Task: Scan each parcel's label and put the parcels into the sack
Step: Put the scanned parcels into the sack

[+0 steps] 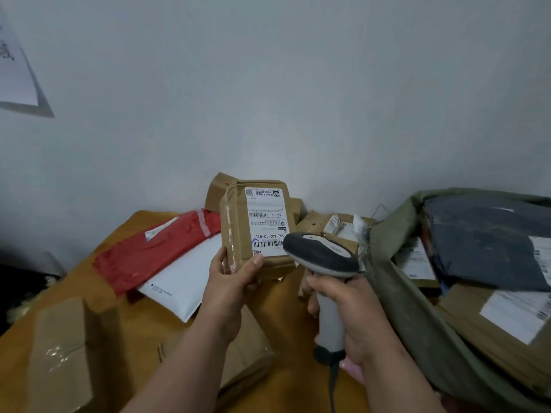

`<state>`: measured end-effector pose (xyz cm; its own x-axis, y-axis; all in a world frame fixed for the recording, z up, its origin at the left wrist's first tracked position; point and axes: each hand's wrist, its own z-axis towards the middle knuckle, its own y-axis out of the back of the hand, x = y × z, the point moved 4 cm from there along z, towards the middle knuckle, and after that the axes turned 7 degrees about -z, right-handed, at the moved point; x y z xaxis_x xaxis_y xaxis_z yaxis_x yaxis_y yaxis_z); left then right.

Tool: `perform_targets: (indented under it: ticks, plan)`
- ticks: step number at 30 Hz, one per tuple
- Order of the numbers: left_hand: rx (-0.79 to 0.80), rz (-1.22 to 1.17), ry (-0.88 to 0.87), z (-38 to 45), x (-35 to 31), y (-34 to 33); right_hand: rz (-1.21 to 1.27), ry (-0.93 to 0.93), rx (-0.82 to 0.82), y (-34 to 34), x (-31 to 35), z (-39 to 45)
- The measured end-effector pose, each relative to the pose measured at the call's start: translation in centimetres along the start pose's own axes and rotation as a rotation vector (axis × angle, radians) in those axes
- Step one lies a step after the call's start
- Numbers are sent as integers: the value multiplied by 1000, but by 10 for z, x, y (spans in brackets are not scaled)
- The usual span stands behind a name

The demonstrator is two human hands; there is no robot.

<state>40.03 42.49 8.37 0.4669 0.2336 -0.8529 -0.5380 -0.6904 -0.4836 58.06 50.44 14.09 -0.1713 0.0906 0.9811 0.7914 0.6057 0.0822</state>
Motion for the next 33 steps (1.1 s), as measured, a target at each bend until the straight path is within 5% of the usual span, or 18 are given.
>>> perform_targets:
  ticks: [17, 33]
  plan:
    - [28, -113, -81, -89, -33, 37, 2, 141, 24, -26, 14, -106]
    - [-14, -119, -85, -140, -7, -11, 41, 82, 75, 37, 12, -137]
